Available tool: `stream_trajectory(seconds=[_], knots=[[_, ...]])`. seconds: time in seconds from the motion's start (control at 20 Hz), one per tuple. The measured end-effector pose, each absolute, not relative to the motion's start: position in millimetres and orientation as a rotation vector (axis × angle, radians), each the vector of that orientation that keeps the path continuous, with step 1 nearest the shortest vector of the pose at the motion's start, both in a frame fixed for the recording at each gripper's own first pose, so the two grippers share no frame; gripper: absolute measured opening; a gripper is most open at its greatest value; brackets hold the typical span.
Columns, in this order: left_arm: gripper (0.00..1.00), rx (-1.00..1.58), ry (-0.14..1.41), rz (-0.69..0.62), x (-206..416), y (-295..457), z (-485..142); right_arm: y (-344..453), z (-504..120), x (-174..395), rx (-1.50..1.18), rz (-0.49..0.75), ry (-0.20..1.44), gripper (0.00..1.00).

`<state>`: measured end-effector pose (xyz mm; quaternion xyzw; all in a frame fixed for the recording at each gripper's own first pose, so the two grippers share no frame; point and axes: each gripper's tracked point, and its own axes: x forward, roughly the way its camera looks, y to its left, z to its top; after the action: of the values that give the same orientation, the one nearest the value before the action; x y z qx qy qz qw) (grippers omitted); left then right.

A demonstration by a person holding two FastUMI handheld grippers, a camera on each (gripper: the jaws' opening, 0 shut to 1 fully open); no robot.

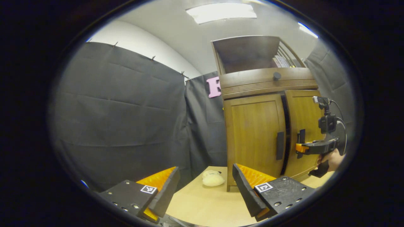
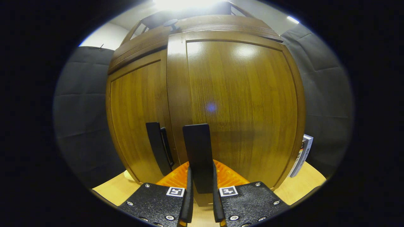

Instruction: Open the right door of the double-door shoe cabinet with the right hand, and open the left door with the left hand.

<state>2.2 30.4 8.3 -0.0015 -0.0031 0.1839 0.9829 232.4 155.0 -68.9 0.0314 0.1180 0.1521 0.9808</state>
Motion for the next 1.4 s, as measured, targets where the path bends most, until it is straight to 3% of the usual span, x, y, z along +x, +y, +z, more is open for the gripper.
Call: stream_trajectory(seconds=[0.5, 0.55, 0.6, 1.2, 1.25, 1.4], knots=[[1.0, -0.009, -0.038, 0.244, 16.3, 25.3, 4.2, 131.2, -63.3, 191.5, 0.086, 0.336, 0.232, 0.26], [0.96, -0.01, -0.04, 0.23, 18.1, 24.6, 3.8, 127.7, -61.8, 186.5, 0.084, 0.337, 0.233, 0.26], [1.0, -0.012, -0.04, 0.217, 19.8, 23.8, 3.7, 124.5, -63.2, 183.4, 0.084, 0.334, 0.233, 0.26], [1.0, -0.047, -0.056, 0.077, 31.8, 12.6, 2.3, 103.5, -61.2, 163.9, 0.092, 0.286, 0.25, 0.25], [0.96, -0.049, -0.055, 0.065, 33.1, 10.8, 0.1, 102.1, -61.0, 163.4, 0.092, 0.281, 0.25, 0.25], [1.0, -0.06, -0.055, 0.034, 36.9, 8.7, 1.4, 97.1, -60.4, 162.2, 0.092, 0.262, 0.247, 0.25]])
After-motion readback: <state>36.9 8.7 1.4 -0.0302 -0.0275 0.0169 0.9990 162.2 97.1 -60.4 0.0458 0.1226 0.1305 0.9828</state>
